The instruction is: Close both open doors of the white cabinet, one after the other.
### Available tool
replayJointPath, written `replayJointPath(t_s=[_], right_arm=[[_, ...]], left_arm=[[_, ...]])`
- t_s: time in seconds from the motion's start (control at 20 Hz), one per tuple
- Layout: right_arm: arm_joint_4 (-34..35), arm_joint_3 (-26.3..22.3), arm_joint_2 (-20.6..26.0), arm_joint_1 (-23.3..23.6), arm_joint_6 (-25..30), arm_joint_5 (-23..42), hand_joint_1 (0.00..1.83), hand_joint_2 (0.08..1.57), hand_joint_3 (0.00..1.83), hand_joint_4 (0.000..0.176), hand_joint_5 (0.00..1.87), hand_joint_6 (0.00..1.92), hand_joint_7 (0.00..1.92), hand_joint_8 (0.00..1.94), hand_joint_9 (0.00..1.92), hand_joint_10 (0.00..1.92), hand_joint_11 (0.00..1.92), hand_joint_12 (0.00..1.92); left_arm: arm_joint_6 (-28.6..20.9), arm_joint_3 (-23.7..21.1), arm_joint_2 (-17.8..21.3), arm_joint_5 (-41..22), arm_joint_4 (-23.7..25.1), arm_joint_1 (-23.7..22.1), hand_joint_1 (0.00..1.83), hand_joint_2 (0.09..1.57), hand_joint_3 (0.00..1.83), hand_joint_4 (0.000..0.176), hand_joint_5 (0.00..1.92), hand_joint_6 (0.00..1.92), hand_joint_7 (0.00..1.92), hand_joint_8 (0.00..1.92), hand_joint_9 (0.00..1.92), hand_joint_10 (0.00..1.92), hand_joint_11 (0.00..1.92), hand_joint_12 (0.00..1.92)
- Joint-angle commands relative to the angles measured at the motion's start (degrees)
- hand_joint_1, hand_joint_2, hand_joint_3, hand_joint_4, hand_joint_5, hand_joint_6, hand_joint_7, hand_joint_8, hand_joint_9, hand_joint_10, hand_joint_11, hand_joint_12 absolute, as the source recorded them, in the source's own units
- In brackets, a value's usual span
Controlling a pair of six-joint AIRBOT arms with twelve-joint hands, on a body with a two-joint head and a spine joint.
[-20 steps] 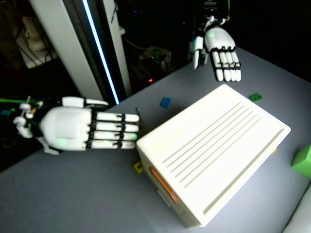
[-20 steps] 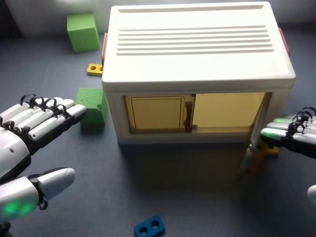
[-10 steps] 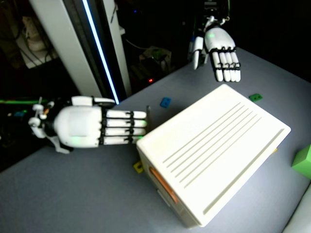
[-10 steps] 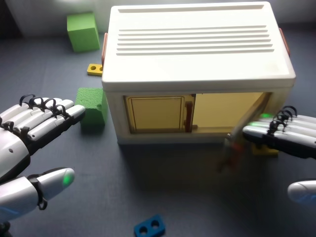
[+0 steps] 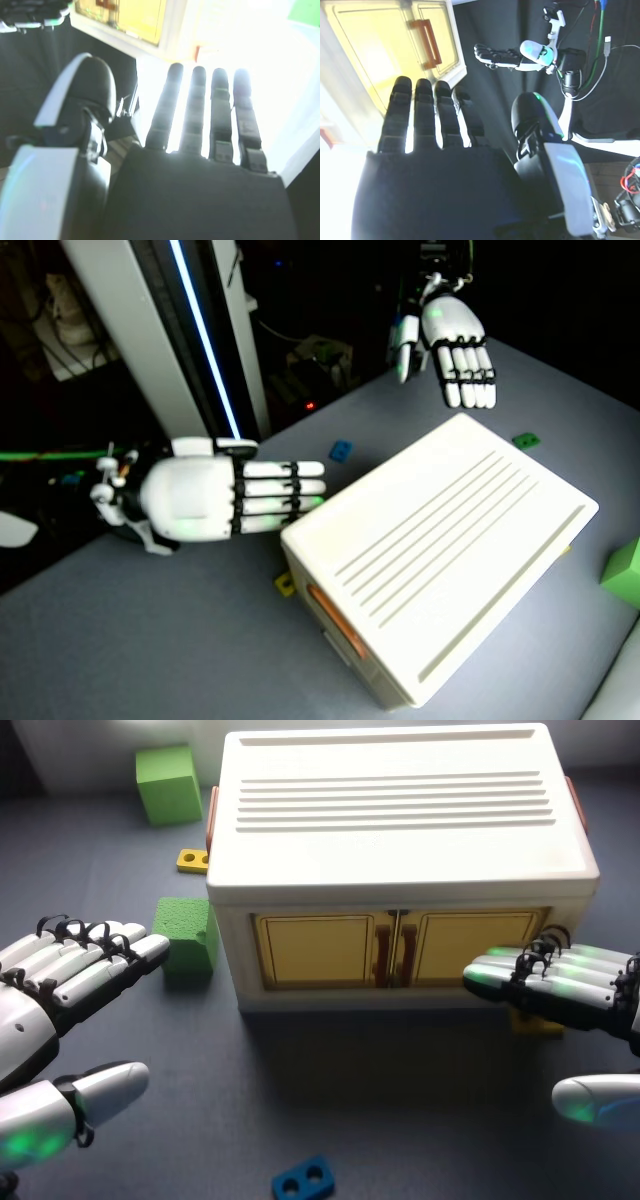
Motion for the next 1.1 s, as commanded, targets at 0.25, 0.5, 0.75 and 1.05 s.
replayJointPath(t_s=[0.25,0.5,0.75,1.05], right_arm=[[0.97,-1.83,3.23,-1.3,2.51,7.07,0.0,1.51,0.01,0.0,0.0,0.0,0.0,0.0,0.0,0.0,0.0,0.0],[7.41,-2.46,5.03,-7.52,3.17,10.38,0.0,1.51,0.0,0.0,0.02,0.01,0.0,0.0,0.0,0.0,0.0,0.0],[16.43,-3.95,8.36,-15.66,0.5,15.33,0.0,1.47,0.0,0.0,0.03,0.01,0.0,0.0,0.0,0.0,0.01,0.01],[29.84,-3.93,9.15,-20.28,-4.6,27.38,0.0,1.47,0.0,0.0,0.06,0.01,0.03,0.01,0.03,0.01,0.08,0.03]], left_arm=[[-0.89,-0.3,0.32,-9.09,-0.4,1.12,0.0,1.43,0.0,0.0,0.01,0.0,0.04,0.0,0.06,0.0,0.0,0.32],[-0.86,-0.3,0.33,-10.21,-1.61,2.11,0.0,1.41,0.0,0.0,0.02,0.0,0.04,0.0,0.05,0.0,0.0,0.32],[-0.59,-0.01,0.44,-11.11,-2.51,2.14,0.0,1.39,0.0,0.0,0.03,0.0,0.05,0.0,0.05,0.0,0.0,0.35],[0.02,1.12,-0.48,-17.51,-6.87,1.71,0.0,1.39,0.0,0.0,0.03,0.0,0.02,0.0,0.07,0.0,0.0,0.48]])
